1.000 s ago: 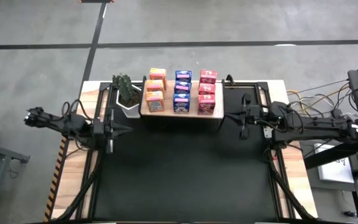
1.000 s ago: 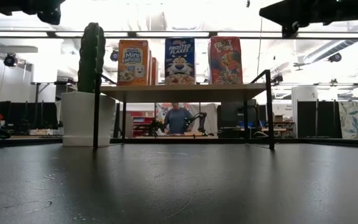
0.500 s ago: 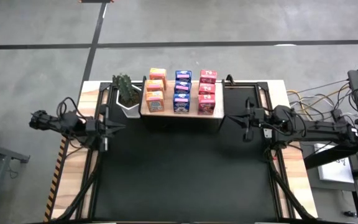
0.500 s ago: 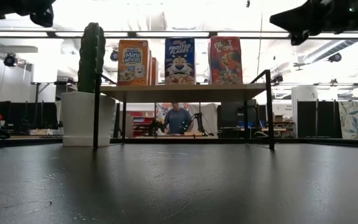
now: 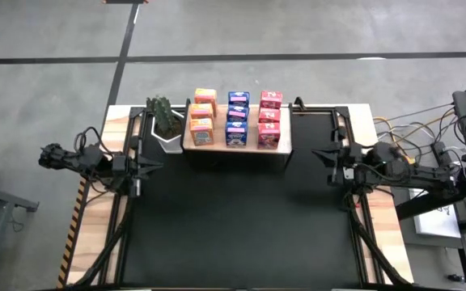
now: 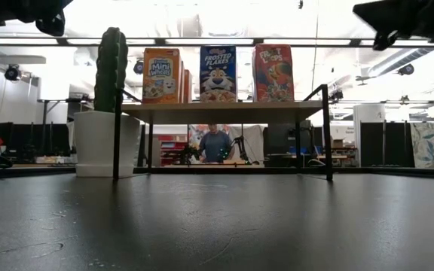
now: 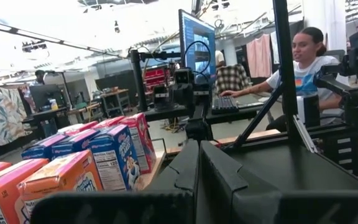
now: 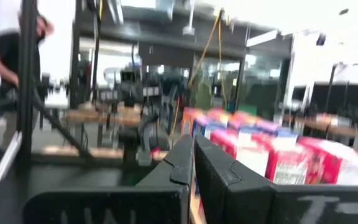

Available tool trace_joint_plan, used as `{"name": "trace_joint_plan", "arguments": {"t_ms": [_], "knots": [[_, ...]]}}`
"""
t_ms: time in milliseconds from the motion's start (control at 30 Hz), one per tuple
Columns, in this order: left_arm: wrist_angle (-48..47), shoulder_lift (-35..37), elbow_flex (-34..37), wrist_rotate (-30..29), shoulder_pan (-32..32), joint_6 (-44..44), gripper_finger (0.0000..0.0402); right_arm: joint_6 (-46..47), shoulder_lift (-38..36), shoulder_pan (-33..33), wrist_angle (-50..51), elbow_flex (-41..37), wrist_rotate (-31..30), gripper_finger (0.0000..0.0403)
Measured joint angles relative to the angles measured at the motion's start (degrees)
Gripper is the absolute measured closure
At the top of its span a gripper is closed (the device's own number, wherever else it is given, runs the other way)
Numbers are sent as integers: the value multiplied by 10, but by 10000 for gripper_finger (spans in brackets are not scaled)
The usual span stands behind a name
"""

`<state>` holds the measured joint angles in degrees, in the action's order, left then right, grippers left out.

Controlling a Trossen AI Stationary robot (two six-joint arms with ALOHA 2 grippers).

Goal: Stack cereal on shelf
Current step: Return to Home Position

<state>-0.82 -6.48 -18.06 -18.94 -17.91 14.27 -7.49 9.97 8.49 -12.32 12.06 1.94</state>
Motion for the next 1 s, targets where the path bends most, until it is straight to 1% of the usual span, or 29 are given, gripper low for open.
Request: {"name": "trace_joint_plan", "arguments": {"t_ms": [300, 667, 1000], "knots": [[-3, 0, 0, 0, 0, -5, 402, 0, -40, 0, 16, -17, 0, 394], [-6, 2, 16, 0, 0, -9, 402, -5, -47, 0, 58, -31, -5, 394], [-4, 41, 56, 0, 0, -18, 402, 0, -53, 0, 50, -69, -5, 394]]}}
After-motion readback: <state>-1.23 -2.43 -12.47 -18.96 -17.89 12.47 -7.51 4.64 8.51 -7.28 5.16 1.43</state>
